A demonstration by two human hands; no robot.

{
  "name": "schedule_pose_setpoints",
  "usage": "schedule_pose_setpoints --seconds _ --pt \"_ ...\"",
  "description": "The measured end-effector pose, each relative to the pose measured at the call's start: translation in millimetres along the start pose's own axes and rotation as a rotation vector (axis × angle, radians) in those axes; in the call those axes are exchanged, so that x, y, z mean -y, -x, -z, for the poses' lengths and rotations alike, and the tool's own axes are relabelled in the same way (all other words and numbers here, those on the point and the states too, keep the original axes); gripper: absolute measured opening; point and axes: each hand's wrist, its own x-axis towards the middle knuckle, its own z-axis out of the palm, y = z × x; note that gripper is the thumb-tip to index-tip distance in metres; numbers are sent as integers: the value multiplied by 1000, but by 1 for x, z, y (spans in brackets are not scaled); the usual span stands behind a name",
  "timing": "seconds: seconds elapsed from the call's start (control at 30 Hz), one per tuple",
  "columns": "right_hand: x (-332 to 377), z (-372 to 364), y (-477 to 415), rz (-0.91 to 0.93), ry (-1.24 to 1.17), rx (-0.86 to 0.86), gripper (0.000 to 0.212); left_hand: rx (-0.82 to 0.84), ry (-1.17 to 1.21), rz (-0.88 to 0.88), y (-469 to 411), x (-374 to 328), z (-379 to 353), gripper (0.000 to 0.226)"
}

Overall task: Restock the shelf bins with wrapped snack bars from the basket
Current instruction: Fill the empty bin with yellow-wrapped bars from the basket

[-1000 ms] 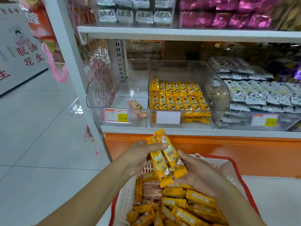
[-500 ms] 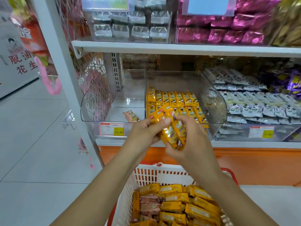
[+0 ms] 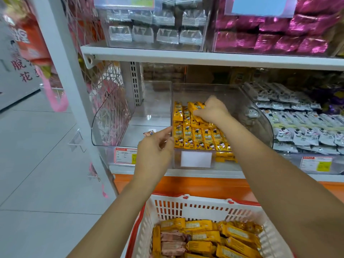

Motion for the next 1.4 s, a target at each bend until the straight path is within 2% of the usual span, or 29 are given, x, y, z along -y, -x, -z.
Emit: schedule_pose_setpoints --seconds 0.1,0.23,0.43,0.5,0.57,0.67,0.73,0.87,1.0,1.1,1.23,1.4 --pt "10 -17 -11 -22 52 -2 49 -38 13 -4 -1 -2 2 29" --pt "15 -38 -17 -41 39 -39 50 -15 40 -11 -1 -3 6 30" --pt "18 -29 1 -58 -414 45 39 82 173 46 3 -8 11 40" --pt "17 -19 18 -51 -446 59 36 117 178 56 6 -8 12 47" --pt "15 -9 37 10 -389 -1 34 118 112 31 10 -7 14 52" --pt "5 -2 69 179 -340 -106 34 72 -11 -22 21 -1 19 27" --pt "-4 -5 99 302 -319 -95 40 86 -96 -18 30 10 27 25" --pt "-36 -29 163 441 -210 30 37 299 -348 102 55 37 42 28" --pt "-86 -84 207 423 60 249 32 587 -712 215 90 73 57 24" --pt "-133 -134 223 339 295 451 21 741 -876 329 115 92 67 42" --pt "-189 -192 240 266 505 641 51 874 -940 349 128 102 69 44" --pt "-202 -232 245 248 690 625 62 991 -986 360 122 106 62 43"
